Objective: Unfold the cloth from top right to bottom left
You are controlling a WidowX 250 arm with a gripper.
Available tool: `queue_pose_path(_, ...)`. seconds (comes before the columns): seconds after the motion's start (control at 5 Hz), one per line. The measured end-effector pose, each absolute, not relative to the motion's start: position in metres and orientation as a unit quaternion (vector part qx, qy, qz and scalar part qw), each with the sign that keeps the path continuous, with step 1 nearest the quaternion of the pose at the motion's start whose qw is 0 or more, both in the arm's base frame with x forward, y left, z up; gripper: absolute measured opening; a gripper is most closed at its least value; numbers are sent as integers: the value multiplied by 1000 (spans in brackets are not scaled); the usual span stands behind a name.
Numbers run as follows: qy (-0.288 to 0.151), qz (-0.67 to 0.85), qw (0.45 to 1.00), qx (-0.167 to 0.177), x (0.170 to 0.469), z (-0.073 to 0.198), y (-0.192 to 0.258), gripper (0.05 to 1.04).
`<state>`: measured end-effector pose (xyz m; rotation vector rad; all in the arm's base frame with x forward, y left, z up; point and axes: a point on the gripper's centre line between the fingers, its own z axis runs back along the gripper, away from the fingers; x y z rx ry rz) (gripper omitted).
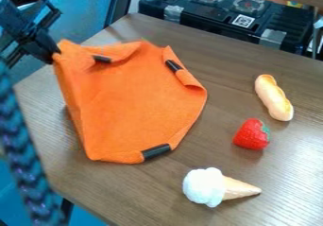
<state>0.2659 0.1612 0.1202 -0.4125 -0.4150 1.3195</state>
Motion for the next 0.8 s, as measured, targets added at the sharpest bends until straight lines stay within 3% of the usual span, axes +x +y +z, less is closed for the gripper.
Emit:
queue_pose_path(0.2, -184, 641, 721, -187, 265, 119, 164, 59)
queue_pose_path(0.4, -150, 656, 719, -177, 267, 113, 165, 59)
queue_pose_path(0.6, -131, 665, 718, -157, 269, 107, 171, 59)
queue_pose_path(0.8, -124, 635, 754, -116, 271, 99, 175, 59)
